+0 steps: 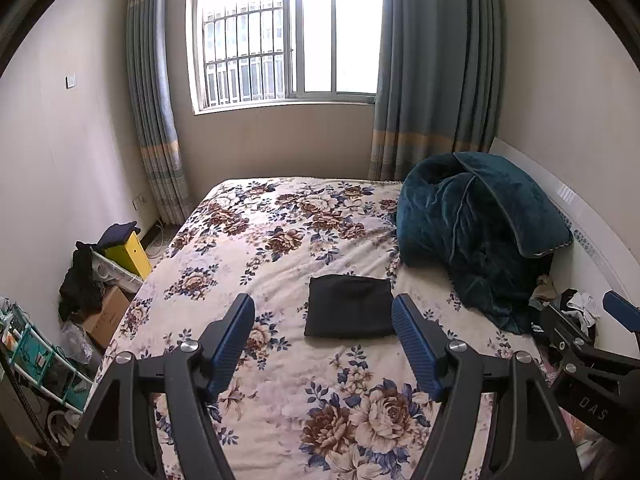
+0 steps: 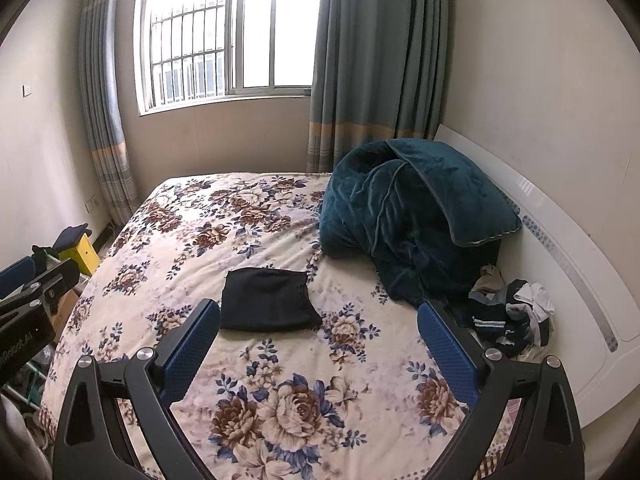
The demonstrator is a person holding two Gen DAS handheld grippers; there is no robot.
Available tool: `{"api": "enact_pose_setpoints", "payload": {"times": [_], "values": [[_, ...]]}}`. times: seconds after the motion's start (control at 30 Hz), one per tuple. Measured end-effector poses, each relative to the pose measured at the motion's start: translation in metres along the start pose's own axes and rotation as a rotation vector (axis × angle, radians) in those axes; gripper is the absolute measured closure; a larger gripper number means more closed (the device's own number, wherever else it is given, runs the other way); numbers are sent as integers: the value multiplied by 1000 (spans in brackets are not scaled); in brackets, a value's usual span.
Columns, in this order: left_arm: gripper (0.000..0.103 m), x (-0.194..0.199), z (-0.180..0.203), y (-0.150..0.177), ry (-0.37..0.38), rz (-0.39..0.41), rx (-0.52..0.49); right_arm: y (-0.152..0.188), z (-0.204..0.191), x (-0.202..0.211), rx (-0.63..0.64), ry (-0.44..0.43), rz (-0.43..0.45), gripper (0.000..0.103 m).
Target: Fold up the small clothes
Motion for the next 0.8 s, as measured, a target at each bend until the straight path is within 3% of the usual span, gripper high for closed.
{"api": "enact_pose_setpoints", "payload": {"times": [0.23, 0.33, 0.8], "values": [[34, 1, -3, -5, 14, 0, -9, -3, 1, 1, -3, 1, 8, 3], [0, -1, -4, -6, 14, -7, -19, -3, 2, 2, -6, 2, 12, 3], [0, 5, -10, -9, -22, 17, -22, -4, 3, 2, -5, 1, 17, 2]]}}
Point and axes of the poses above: each gripper's, at about its wrist camera, not at the fingertips, and x roughly against the way its jaws point, z to its right, y to its underside, the point moved 5 cm from there along -x, roughly the way its jaws point, and after that the axes turned 1 degree about y, right-handed, at the moved point
